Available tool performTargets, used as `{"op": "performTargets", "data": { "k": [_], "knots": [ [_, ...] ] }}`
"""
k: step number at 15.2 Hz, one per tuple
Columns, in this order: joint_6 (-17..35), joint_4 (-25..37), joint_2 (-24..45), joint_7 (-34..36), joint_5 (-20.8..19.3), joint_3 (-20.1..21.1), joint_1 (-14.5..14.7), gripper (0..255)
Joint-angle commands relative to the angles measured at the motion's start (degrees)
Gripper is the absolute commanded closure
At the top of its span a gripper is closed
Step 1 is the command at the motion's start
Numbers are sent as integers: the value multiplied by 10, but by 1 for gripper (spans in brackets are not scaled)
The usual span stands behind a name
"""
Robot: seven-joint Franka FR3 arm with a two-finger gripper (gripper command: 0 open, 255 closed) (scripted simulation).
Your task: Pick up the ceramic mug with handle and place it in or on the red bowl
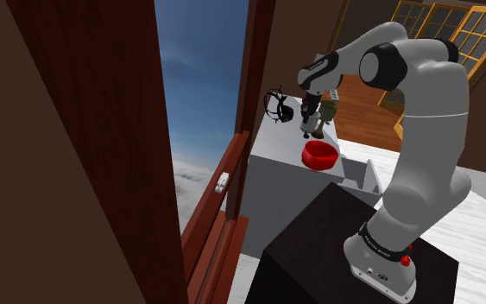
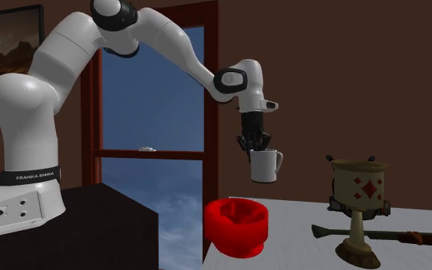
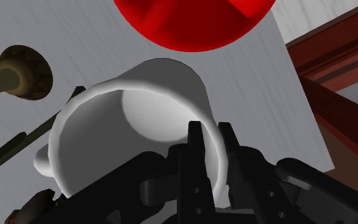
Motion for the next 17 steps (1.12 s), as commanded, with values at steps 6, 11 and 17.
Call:
{"op": "performTargets", "data": {
  "k": [6,11,17],
  "knots": [
    [5,-78,-77,-8,-23,-18,7,255],
    [35,-198,-175,-19,-62,-44,8,255],
    [68,-271,-220,-27,-85,-58,1,255]
  ]
}}
